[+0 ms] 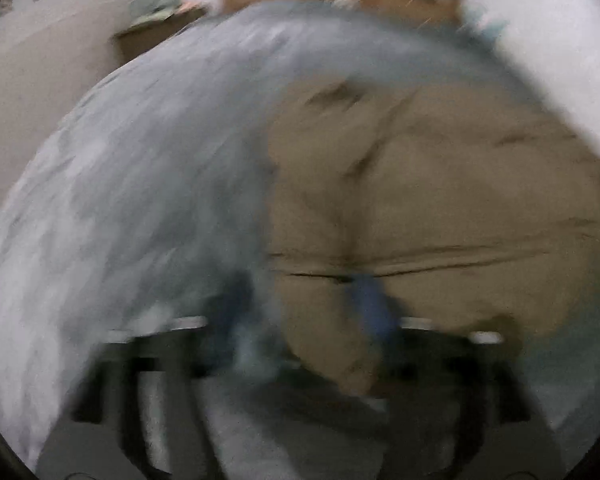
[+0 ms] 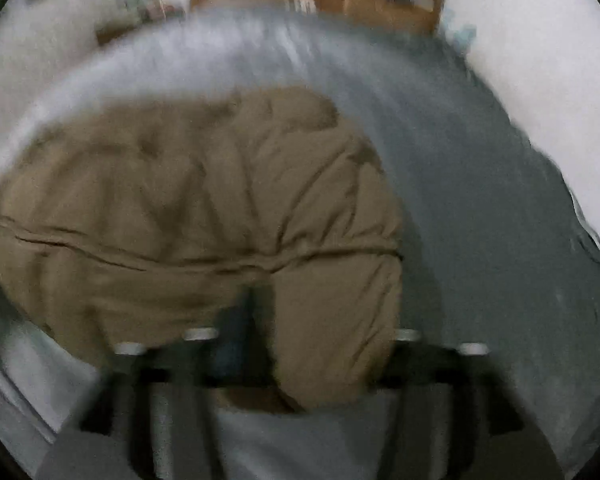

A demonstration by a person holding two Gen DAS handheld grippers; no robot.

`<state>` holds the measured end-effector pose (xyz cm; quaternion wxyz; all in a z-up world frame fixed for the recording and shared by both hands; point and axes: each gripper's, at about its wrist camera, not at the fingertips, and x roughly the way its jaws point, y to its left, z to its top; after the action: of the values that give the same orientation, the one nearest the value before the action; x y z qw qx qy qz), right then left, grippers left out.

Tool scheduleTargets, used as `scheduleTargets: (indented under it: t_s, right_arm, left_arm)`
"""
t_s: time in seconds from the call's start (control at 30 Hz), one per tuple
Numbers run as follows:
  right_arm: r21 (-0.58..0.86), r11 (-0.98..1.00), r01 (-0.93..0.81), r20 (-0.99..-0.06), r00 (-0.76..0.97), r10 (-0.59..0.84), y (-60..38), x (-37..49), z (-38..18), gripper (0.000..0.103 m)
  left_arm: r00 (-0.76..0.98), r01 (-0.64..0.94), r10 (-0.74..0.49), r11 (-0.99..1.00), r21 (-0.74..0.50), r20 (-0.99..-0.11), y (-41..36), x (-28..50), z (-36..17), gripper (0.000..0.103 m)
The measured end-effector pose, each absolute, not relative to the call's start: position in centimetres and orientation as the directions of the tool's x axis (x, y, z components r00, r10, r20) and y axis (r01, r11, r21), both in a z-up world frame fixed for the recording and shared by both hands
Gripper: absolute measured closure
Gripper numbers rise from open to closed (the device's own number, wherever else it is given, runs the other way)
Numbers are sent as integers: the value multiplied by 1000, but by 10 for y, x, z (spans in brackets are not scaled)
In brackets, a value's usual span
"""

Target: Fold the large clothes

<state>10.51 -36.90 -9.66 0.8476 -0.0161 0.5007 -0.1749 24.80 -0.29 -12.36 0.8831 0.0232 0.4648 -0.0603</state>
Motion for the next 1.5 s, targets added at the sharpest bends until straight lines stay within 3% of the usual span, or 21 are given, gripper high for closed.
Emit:
scheduleTargets:
  t_s: [0.07, 0.1, 0.13, 0.17, 0.33, 0.4, 0.47, 0.53, 0.6, 0.67, 0.73, 0.83, 1.0, 1.5]
  right_arm:
    - [-121, 931, 344, -869, 417, -267, -378, 96, -102, 33]
    - [-103, 921, 375, -854, 442, -275, -376, 90, -90, 22]
    - [-86, 914, 396, -825, 486, -289, -370, 82, -76, 14]
    - [-55, 909, 413, -757, 576, -308, -356, 67, -51, 2]
    - [74, 938, 339, -564, 790, -241, -292, -4, -6, 2]
    - [99, 931, 351, -548, 800, -243, -273, -24, -19, 2]
    - [86, 931, 355, -595, 768, -238, -266, -37, -38, 2]
    - [15, 926, 377, -609, 738, -290, -255, -37, -42, 2]
    - [-62, 904, 423, -567, 731, -381, -251, -28, -36, 2]
    - [-166, 861, 481, -520, 699, -491, -237, -35, -37, 2]
    - [-190, 865, 465, -497, 714, -493, -237, -35, -33, 2]
    - [-157, 883, 442, -462, 758, -461, -235, -40, -27, 2]
    - [-89, 879, 468, -490, 748, -447, -241, -46, -22, 2]
    - [-7, 877, 481, -433, 789, -436, -233, -76, -6, 2]
  left_arm:
    - [539, 58, -92, 996, -72, -838, 19, 237, -119, 28]
    - [549, 35, -83, 996, -77, -832, 27, 230, -109, 29]
    - [576, 17, -65, 998, -68, -815, 35, 216, -94, 21]
    - [625, 10, -41, 999, -45, -780, 43, 198, -72, 5]
    - [788, 33, -42, 999, -27, -615, 49, 110, -21, 3]
    - [813, 58, -70, 998, -39, -578, 44, 74, -17, 3]
    - [823, 102, -106, 994, -39, -557, 20, 58, -14, 3]
    - [843, 113, -101, 994, -8, -529, -9, 65, -10, 3]
    - [853, 157, -121, 987, 27, -508, -24, 64, -8, 3]
    - [856, 175, -114, 982, 76, -504, -45, 84, -14, 3]
    - [864, 160, -88, 981, 105, -496, -50, 89, -14, 3]
    - [865, 168, -109, 983, 77, -490, -44, 75, -14, 3]
    - [862, 147, -150, 988, -44, -484, -28, 79, -10, 3]
    - [871, 39, -42, 999, -16, -489, -19, 46, 1, 3]
